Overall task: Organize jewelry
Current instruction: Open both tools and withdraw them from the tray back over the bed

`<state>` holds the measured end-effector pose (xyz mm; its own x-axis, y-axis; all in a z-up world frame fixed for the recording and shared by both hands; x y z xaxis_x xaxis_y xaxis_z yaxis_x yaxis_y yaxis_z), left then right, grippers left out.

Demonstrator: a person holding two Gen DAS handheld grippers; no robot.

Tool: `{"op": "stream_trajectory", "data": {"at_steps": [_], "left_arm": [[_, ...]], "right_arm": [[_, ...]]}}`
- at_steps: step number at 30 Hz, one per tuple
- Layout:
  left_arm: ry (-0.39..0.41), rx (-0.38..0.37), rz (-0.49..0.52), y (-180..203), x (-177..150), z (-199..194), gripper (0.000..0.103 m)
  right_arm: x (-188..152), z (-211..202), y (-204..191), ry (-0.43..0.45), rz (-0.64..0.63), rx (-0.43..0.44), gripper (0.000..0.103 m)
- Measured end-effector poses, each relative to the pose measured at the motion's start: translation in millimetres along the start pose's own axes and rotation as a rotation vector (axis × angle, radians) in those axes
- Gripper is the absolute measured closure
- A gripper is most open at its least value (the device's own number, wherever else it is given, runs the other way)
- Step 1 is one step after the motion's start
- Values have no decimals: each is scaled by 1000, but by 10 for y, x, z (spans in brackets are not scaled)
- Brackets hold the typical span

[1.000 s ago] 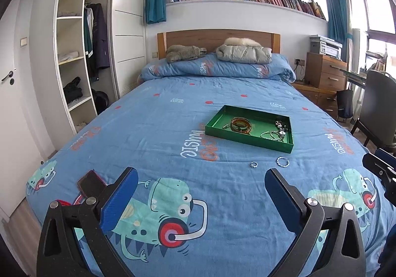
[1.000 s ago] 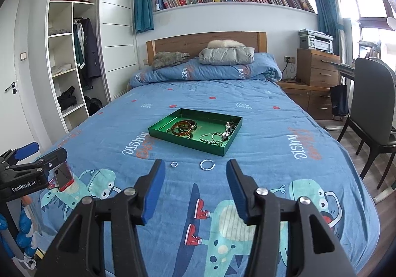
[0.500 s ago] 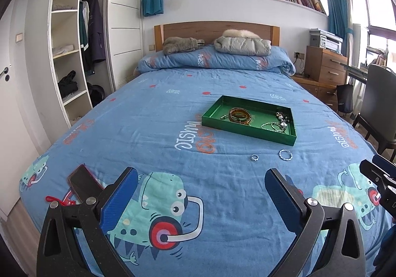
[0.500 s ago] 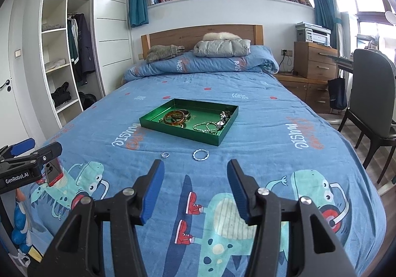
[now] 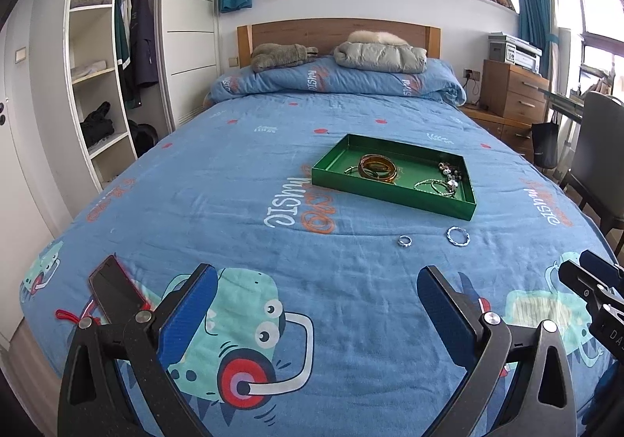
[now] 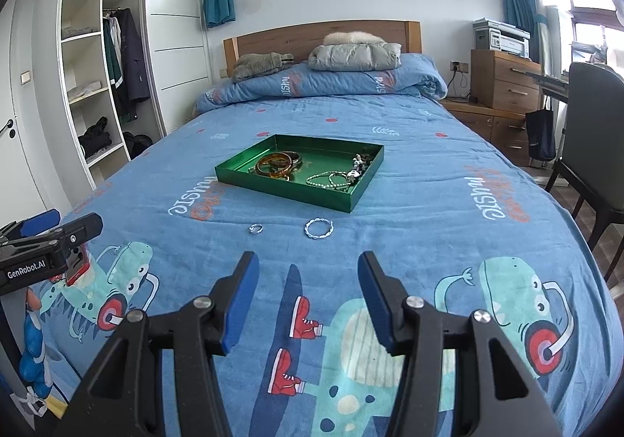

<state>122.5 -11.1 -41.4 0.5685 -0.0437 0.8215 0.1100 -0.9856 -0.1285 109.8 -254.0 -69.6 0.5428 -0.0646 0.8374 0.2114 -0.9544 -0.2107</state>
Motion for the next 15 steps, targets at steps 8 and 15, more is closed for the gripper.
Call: {"op": "stream_trajectory", "data": {"at_steps": [8,15], "left_arm": [[-29,-5,26,126,-28,254,2],[-62,-20,44,227,-59,504,2]], "right_arm": [[-27,241,79,-25,19,14,52],[-47,473,141,-51,22,17,52]]}}
Point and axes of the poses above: each gripper's, at about its wrist camera, not at the fingertips, and z roughly the way its jaws point, y to its right, x to its top, the point moved 3 cm from there along z, roughly the way its jaws point, and after that the axes turned 10 degrees about x, right-handed, at the moved point
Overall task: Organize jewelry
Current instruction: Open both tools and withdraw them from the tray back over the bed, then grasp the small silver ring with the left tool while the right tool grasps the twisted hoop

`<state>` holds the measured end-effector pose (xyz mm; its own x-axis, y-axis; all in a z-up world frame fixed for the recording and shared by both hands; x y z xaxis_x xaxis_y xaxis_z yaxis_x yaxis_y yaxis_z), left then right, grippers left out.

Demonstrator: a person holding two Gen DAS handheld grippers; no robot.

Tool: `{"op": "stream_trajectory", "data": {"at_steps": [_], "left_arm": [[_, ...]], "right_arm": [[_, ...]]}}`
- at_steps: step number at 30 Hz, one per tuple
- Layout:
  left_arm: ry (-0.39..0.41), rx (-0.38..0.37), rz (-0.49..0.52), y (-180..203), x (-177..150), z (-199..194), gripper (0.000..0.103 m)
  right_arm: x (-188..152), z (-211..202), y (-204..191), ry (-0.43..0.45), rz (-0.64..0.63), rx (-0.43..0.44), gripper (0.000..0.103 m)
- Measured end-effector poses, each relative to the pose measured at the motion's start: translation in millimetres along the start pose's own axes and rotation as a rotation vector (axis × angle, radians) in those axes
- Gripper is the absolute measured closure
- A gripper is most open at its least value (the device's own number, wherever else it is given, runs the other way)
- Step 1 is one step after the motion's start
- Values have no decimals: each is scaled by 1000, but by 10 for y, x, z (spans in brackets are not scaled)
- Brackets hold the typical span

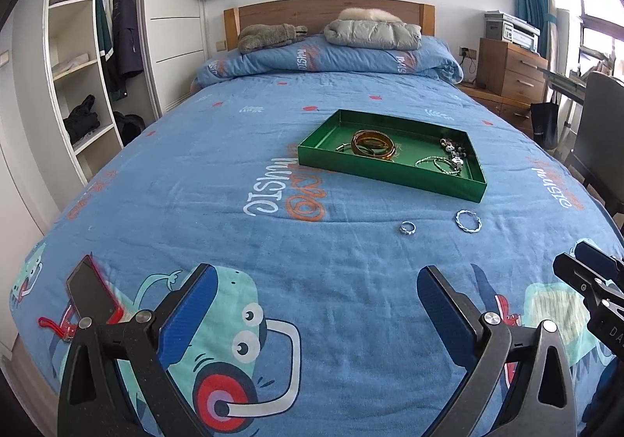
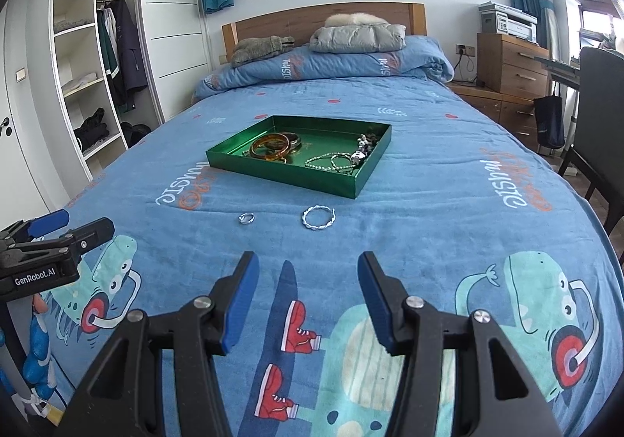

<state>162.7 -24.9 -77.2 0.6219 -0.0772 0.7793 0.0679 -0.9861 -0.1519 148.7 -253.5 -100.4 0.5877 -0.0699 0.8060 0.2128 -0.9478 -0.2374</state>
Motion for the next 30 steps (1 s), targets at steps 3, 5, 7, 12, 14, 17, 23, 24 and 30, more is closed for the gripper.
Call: {"op": "stream_trajectory", "data": {"at_steps": [3,5,7,12,14,17,23,24,30], "left_arm": [[-12,-11,5,43,9,106,2],[-21,-18,9,65,7,178,2],[-29,-24,13,88,11,247,2],[-41,-30,18,138,17,388,2],[-45,-36,19,158,15,439,2],[-49,-42,25,192,21,507,2],[-63,-78,30,249,10,639,4],[-68,-87,32,258,4,669,6],[-93,-166,40,316,-8,823,13]], "right_arm": [[9,90,44,-8,5,0,52],[13,152,72,-13,7,0,52],[18,206,94,-16,8,0,52],[24,330,143,-23,5,3,52],[21,379,157,-27,-1,5,52],[18,439,184,-31,-5,7,52],[12,568,220,-46,-11,25,52],[13,593,226,-50,-12,29,52],[-6,738,282,-76,-9,53,52]]}}
Point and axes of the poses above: each gripper's, at about its wrist camera, not at the fingertips, and z roughly the way its jaws point, y to its right, x to its top, the point moved 3 cm from there along z, roughly the way its jaws point, and after that the axes turned 10 degrees about x, right-handed, at the moved point
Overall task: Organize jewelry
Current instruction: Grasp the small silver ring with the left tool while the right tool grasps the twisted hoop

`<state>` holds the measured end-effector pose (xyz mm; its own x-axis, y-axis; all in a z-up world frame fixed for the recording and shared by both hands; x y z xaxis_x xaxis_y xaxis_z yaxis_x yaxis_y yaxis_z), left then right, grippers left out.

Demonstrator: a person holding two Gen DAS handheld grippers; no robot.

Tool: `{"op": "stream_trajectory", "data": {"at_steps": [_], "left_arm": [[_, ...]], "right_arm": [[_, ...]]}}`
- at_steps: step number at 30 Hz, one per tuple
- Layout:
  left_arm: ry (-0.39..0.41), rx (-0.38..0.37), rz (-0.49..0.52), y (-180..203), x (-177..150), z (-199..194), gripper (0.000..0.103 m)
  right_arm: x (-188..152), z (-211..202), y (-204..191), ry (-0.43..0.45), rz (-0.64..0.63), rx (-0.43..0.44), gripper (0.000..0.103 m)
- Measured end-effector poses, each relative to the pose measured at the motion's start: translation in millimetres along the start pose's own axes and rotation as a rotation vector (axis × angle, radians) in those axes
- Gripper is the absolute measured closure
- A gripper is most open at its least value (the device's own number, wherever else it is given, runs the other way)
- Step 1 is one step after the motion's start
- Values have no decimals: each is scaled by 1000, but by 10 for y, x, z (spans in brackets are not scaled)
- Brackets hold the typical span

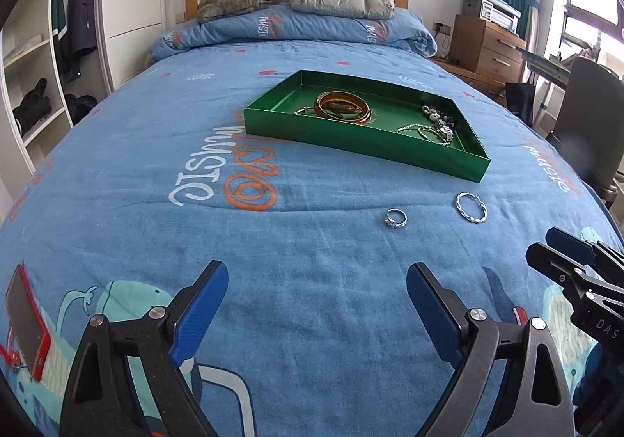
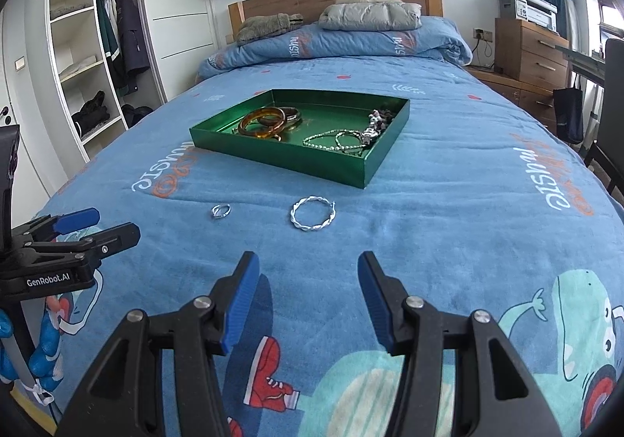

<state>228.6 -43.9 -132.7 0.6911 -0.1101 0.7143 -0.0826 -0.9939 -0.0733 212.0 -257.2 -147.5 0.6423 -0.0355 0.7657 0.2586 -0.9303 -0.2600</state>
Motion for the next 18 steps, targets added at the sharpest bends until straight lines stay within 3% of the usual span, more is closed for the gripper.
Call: {"op": "stream_trajectory", "data": {"at_steps": [4,7,13,18], "left_arm": [[-11,-59,40,114,45,123,16],[-35,-98,80,227,73,259,25],[-68,-134,150,469,161,526,34],[-79,-142,182,598,247,675,48]], "right_arm": [[5,130,52,-25,-3,18,52],[40,262,87,-48,-10,38,53],[159,480,156,-78,-37,65,53],[274,657,227,-102,-49,76,53]]}}
Point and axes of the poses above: each gripper's, at about its wrist camera, not at the fingertips, and z roughly the way its jaws point, y to its right, x to its top, the point moved 3 cm from there along z, roughly the way its jaws point, and after that the axes turned 10 degrees about x, right-handed, at the moved point
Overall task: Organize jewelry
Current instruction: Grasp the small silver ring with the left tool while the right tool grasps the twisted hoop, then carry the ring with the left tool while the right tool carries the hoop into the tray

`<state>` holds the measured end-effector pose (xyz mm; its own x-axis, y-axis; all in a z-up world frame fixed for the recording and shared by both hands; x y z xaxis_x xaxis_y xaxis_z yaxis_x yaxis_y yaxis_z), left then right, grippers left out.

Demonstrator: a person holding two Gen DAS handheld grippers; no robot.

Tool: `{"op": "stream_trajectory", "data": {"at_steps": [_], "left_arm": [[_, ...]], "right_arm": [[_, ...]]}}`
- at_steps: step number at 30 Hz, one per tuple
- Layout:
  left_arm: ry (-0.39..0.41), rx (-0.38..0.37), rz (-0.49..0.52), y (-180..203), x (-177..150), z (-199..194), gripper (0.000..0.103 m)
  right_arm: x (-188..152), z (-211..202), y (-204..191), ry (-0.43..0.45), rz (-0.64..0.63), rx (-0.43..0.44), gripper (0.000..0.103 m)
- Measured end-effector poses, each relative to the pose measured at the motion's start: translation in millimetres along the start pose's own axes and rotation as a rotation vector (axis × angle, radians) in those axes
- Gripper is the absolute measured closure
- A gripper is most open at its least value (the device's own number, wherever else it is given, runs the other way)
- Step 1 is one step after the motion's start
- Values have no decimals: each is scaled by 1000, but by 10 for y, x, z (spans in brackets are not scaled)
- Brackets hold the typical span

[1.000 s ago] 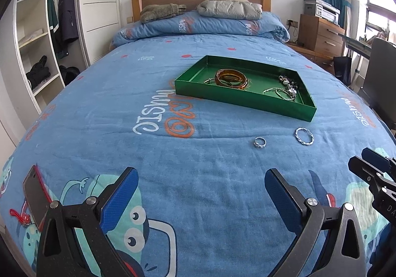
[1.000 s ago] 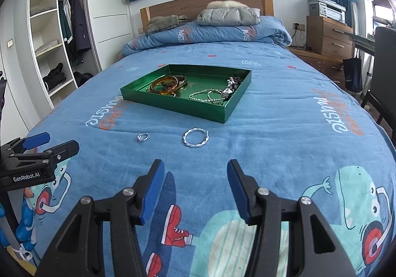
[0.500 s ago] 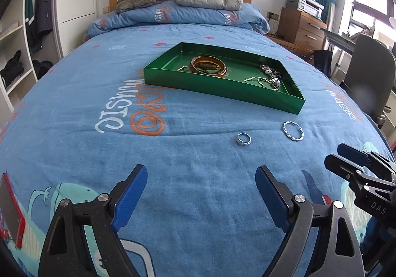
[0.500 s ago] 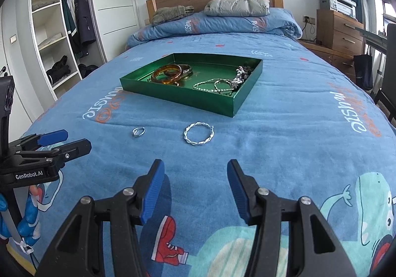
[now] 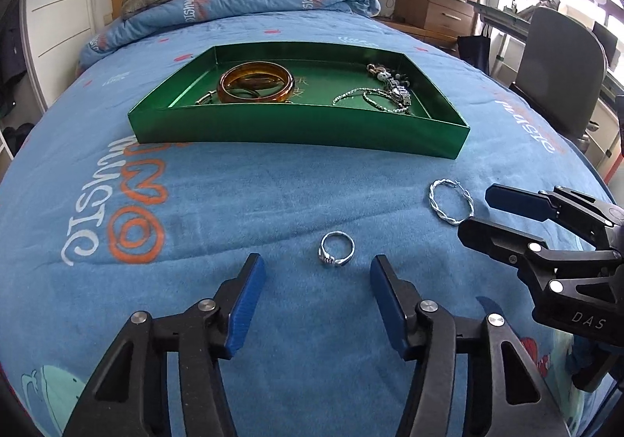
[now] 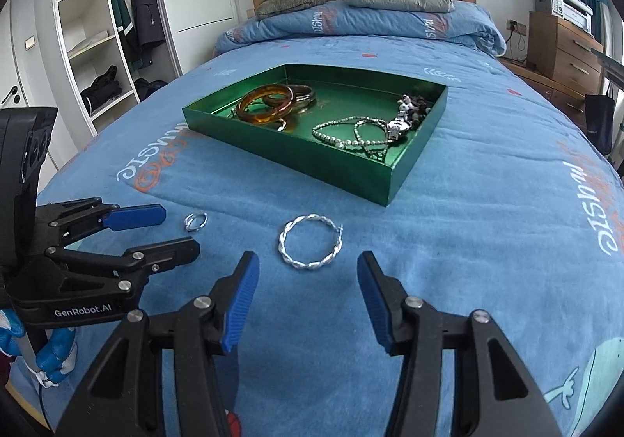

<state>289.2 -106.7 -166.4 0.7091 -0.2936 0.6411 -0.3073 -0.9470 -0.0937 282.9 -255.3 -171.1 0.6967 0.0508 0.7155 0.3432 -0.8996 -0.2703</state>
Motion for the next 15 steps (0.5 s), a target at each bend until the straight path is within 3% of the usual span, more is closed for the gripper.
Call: {"op": "stream_trajectory", "data": {"at_steps": [7,9,11,15], "left_arm": [[12,-19,31,67,68,51,65],[17,-30,39,88,70,46,78],[20,-32,39,90,70,32,84],[20,-37,17,62,56,0,84]], "right_arm": [[52,190,-3,-46,-36,-16,54],[48,186,17,-46,-28,-26,67],[43,166,26,-41,-21,-19,67],[23,119,4,-30,-24,-21,67]]}}
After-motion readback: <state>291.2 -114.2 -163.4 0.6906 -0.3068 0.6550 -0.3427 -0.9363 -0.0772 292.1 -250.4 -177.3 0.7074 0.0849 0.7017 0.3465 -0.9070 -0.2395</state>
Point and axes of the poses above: each gripper's, at about its wrist camera, not at the fingertips, and z roughly the way its jaws point, y to its right, x to its top, the point moved 3 cm from there along z, roughly the way its jaws point, and after that the axes turned 10 degrees about x, right-handed, at the moved point
